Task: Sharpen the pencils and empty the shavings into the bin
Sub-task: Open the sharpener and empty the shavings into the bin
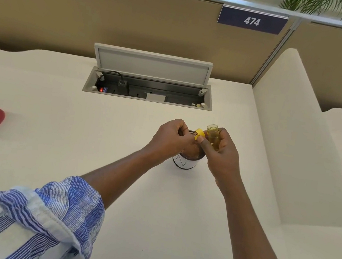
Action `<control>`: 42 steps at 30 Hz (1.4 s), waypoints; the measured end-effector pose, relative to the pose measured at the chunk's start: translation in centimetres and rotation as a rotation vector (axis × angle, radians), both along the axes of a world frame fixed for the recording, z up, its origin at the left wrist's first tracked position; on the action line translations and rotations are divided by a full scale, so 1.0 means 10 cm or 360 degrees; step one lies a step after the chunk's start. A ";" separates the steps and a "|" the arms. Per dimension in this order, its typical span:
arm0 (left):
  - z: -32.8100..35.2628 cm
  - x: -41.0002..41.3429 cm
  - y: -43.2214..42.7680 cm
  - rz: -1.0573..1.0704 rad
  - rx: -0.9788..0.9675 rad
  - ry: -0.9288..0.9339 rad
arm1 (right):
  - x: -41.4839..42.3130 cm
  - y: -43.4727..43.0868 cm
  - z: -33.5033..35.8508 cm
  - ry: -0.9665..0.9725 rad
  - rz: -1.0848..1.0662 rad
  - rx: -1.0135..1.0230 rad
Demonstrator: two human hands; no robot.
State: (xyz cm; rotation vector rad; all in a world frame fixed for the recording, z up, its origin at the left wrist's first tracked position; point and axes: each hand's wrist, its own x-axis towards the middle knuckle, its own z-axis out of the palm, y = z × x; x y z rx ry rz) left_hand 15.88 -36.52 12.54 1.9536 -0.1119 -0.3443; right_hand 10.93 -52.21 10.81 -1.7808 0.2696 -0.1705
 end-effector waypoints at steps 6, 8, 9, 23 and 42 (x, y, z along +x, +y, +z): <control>-0.01 -0.05 0.01 0.0093 -0.0199 0.0129 | -0.01 -0.02 -0.06 -0.0070 0.0023 -0.0223; 0.00 -0.05 0.01 0.0079 -0.0242 0.0177 | -0.01 -0.03 -0.08 -0.0056 0.0016 -0.0211; 0.01 -0.04 0.01 0.0081 -0.0263 0.0198 | -0.01 -0.04 -0.09 -0.0051 0.0014 -0.0206; 0.03 -0.09 -0.08 0.0213 -0.0463 0.0347 | -0.03 -0.04 -0.04 -0.0064 0.0018 -0.0273; 0.15 0.00 -0.03 -0.0144 -0.0375 0.0491 | -0.09 -0.05 0.04 -0.0119 0.0096 -0.0159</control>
